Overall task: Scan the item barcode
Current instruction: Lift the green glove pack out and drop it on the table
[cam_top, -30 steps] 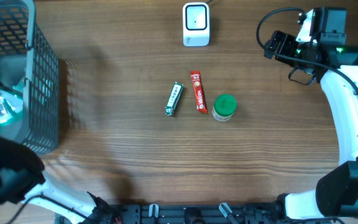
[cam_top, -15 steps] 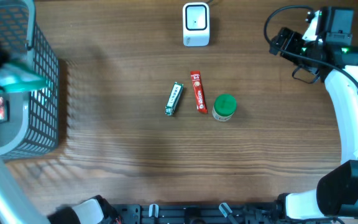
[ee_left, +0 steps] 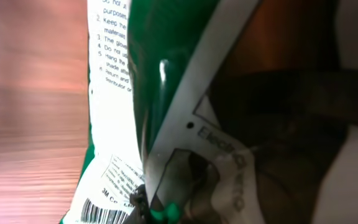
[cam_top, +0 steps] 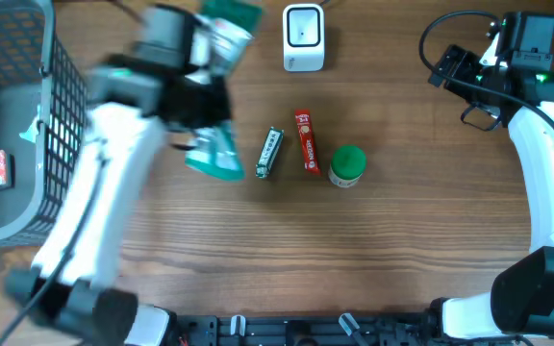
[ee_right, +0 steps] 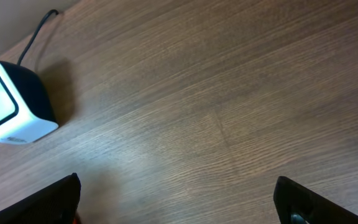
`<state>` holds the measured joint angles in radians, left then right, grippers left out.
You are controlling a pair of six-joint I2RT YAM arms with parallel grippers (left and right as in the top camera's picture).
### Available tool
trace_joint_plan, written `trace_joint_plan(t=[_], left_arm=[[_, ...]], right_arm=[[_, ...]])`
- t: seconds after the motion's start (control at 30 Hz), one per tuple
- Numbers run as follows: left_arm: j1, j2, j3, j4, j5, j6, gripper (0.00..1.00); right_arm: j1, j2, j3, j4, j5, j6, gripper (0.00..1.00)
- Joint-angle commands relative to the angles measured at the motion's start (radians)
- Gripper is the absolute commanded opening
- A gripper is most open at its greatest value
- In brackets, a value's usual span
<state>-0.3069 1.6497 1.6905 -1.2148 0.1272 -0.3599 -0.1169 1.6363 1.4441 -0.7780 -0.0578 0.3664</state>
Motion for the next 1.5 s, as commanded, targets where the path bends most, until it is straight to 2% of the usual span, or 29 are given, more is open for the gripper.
trace_joint_plan(t=[0.0, 0.2, 0.23, 0.27, 0.33, 0.43, 0.63, 0.7, 0.8, 0.93, 1.1, 1.23, 1.3, 1.33, 1.47], left_arm=[[-0.119, 0.099, -0.138, 0.111, -0.03, -0.073, 0.04], [-0.249, 0.277, -0.204, 0.211, -0.032, -0.094, 0.04], [-0.264, 0.294, -0.204, 0.222, -0.032, -0.093, 0.15], [-0.275, 0.303, -0.204, 0.231, -0.031, -0.093, 0.36], [-0.285, 0.299, -0.198, 0.241, -0.019, -0.093, 0.67], [-0.272, 0.268, -0.133, 0.196, -0.02, -0.089, 1.0], [-0.2, 0.183, 0.139, 0.006, -0.021, -0.032, 1.0], [-0.149, 0.159, 0.277, -0.074, -0.089, -0.003, 1.0], [-0.028, 0.134, 0.467, -0.167, -0.257, -0.005, 1.0], [0.2, 0.114, 0.618, -0.189, -0.307, -0.011, 1.0], [0.544, 0.114, 0.633, -0.21, -0.258, -0.015, 1.0], [0.753, 0.149, 0.631, -0.25, -0.185, -0.021, 1.0], [0.818, 0.173, 0.63, -0.267, -0.156, -0.079, 1.0], [0.89, 0.221, 0.63, -0.303, -0.153, -0.158, 1.0], [0.917, 0.306, 0.63, -0.324, -0.154, -0.157, 1.0]], right_arm=[[-0.002, 0.01, 0.002, 0.0, 0.024, 0.008, 1.0], [-0.002, 0.01, 0.002, 0.0, 0.024, 0.007, 1.0], [-0.002, 0.01, 0.002, 0.0, 0.024, 0.007, 1.0], [-0.002, 0.01, 0.002, 0.0, 0.024, 0.007, 1.0], [-0.002, 0.01, 0.002, 0.0, 0.024, 0.007, 1.0], [-0.002, 0.01, 0.002, 0.0, 0.024, 0.007, 1.0], [-0.002, 0.01, 0.002, 0.0, 0.024, 0.007, 1.0], [-0.002, 0.01, 0.002, 0.0, 0.024, 0.007, 1.0], [-0.002, 0.01, 0.002, 0.0, 0.024, 0.008, 1.0], [-0.002, 0.01, 0.002, 0.0, 0.024, 0.007, 1.0], [-0.002, 0.01, 0.002, 0.0, 0.024, 0.008, 1.0], [-0.002, 0.01, 0.002, 0.0, 0.024, 0.007, 1.0], [-0.002, 0.01, 0.002, 0.0, 0.024, 0.008, 1.0], [-0.002, 0.01, 0.002, 0.0, 0.024, 0.007, 1.0], [-0.002, 0.01, 0.002, 0.0, 0.024, 0.008, 1.0]])
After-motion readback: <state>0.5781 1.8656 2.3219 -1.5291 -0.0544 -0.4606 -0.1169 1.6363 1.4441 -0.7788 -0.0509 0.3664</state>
